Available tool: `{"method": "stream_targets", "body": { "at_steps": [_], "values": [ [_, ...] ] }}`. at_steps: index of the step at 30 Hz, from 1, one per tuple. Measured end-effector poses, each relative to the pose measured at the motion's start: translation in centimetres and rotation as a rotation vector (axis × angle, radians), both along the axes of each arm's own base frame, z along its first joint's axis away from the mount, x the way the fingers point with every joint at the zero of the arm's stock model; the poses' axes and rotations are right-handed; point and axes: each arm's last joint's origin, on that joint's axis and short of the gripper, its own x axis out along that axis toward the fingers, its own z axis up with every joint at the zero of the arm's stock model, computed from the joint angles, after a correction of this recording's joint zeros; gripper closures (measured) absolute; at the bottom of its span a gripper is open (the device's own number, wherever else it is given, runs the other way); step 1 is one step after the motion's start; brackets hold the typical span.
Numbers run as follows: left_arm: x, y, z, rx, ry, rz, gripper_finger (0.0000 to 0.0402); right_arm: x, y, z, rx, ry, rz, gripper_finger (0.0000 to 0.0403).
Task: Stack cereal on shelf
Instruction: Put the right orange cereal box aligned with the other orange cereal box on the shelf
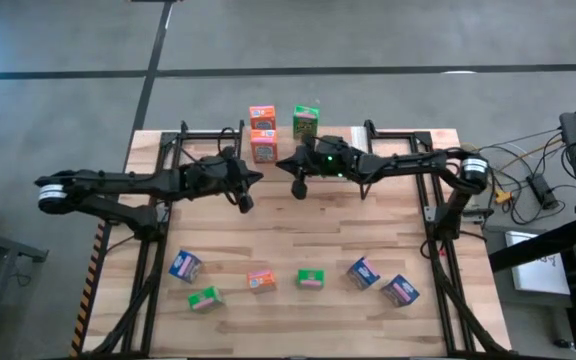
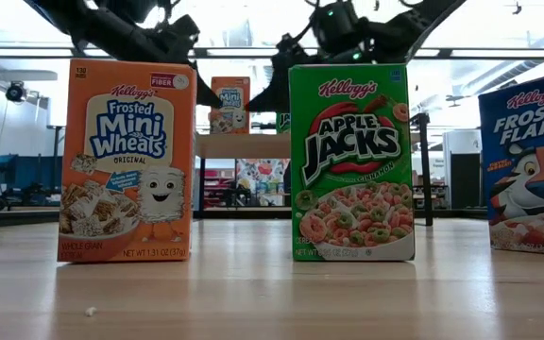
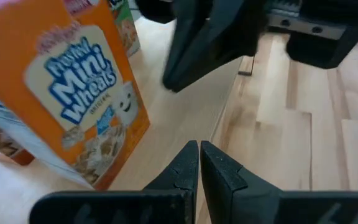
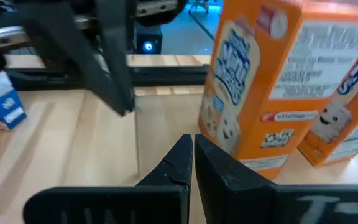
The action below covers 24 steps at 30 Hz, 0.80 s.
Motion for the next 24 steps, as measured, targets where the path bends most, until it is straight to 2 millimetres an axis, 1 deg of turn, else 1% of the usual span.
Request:
{"method": "stream_targets", "body": {
  "at_steps": [3, 7, 18, 24],
  "values": [
    [0.4, 0.3, -0.6, 0.015, 0.033, 0.037, 0.0401, 0.8, -0.7, -0.4, 0.005, 0.02, -0.01, 0.0394],
    [0.6, 0.9, -1.2, 0.05, 0.064, 0.123, 0.0401, 1.1, -1.2, -0.8, 0.004, 0.054, -0.017, 0.0394],
    [0.7, 2.6, -1.4, 0.055, 0.048, 0.193, 0.0401, 1.0, -1.9, -0.8, -0.008, 0.055, -0.032, 0.0394],
    [0.7, 2.8, -1.5, 0.054, 0.05, 0.198, 0.0401, 0.8, -2.3, -0.8, -0.018, 0.059, -0.046, 0.0394]
  ]
}}
